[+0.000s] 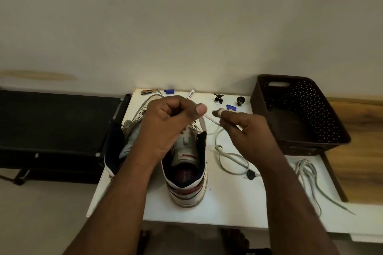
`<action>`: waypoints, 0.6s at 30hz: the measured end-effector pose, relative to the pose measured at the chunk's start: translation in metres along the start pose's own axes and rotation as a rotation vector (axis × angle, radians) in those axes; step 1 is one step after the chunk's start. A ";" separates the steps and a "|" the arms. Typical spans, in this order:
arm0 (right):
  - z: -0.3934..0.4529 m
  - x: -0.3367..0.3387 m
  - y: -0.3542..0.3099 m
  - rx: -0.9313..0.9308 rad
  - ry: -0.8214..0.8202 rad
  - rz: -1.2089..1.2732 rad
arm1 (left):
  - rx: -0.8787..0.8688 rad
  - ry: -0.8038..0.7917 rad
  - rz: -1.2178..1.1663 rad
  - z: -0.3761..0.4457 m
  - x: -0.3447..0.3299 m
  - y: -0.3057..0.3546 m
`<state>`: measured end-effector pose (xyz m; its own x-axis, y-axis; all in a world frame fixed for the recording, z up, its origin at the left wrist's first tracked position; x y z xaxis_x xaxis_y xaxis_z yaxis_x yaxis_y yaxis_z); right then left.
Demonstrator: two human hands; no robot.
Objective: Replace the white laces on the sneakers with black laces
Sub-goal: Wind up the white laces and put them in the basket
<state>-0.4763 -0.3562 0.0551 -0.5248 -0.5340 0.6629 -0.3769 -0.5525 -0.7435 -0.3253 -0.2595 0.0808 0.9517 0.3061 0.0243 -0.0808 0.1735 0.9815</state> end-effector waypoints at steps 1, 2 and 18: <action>0.000 -0.001 -0.002 -0.019 -0.014 0.026 | -0.007 0.019 -0.032 0.000 0.002 0.001; -0.001 -0.001 -0.005 -0.029 -0.023 0.060 | -0.013 0.029 -0.057 0.001 0.003 0.001; -0.019 0.013 -0.047 0.235 -0.642 1.220 | -0.041 -0.071 0.064 0.004 -0.011 -0.008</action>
<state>-0.4796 -0.3247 0.0968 0.0355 -0.9107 -0.4115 0.2275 0.4083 -0.8840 -0.3338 -0.2676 0.0734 0.9626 0.2510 0.1018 -0.1531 0.1942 0.9689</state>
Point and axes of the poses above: each hand's wrist, its own z-axis towards the middle knuckle, its own x-axis out of the back of the hand, y = z × x, the point moved 2 cm from there along z, towards the middle knuckle, and after that the axes turned 15 degrees about -y, right-handed, at the moved point
